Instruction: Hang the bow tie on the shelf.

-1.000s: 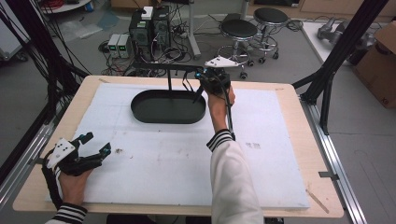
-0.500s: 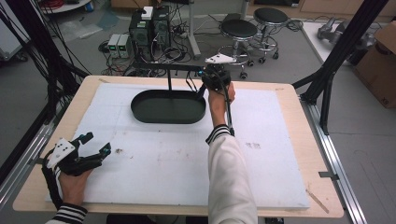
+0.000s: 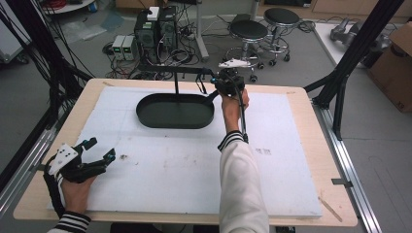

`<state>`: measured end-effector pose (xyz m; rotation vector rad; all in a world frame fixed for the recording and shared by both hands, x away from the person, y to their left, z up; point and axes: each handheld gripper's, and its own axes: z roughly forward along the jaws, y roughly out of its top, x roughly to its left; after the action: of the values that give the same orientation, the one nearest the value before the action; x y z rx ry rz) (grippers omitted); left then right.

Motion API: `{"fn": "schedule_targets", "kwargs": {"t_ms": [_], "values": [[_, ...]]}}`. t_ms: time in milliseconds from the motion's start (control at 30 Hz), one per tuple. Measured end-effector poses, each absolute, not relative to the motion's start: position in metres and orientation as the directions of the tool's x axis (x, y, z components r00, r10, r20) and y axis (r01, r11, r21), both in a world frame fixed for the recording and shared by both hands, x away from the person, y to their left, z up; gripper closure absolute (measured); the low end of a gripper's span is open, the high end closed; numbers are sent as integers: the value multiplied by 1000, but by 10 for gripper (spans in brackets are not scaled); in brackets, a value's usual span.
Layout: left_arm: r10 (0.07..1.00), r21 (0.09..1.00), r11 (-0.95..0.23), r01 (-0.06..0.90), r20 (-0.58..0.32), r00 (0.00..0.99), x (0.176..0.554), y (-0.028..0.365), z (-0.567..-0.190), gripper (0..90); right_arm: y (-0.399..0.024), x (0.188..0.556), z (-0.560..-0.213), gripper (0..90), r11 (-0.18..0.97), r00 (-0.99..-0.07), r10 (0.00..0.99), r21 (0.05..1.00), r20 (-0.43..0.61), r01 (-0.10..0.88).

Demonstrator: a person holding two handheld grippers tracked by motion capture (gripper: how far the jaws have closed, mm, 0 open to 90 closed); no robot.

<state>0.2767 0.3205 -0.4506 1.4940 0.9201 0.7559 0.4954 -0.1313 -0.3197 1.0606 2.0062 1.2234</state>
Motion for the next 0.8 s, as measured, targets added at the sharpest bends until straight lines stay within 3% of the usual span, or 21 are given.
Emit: {"fn": "schedule_targets", "kwargs": {"t_ms": [333,467,600,700,800], "values": [[875,991,-24,128,-41,482,277,320,-451,152,-131,498,-325,825,286,-554,832,878,-28,385],[876,992,-22,128,-43,480,277,320,-451,152,-134,496,-323,753,277,-557,830,881,-19,383],[874,992,-23,127,-41,483,277,320,-451,152,-141,490,-318,581,217,-571,819,885,65,412],[875,992,-24,126,-40,483,276,320,-451,152,-149,482,-311,336,179,-598,792,890,122,419],[875,991,-24,128,-41,482,277,320,-451,152,-160,470,-301,198,166,-617,776,901,131,400]]}}
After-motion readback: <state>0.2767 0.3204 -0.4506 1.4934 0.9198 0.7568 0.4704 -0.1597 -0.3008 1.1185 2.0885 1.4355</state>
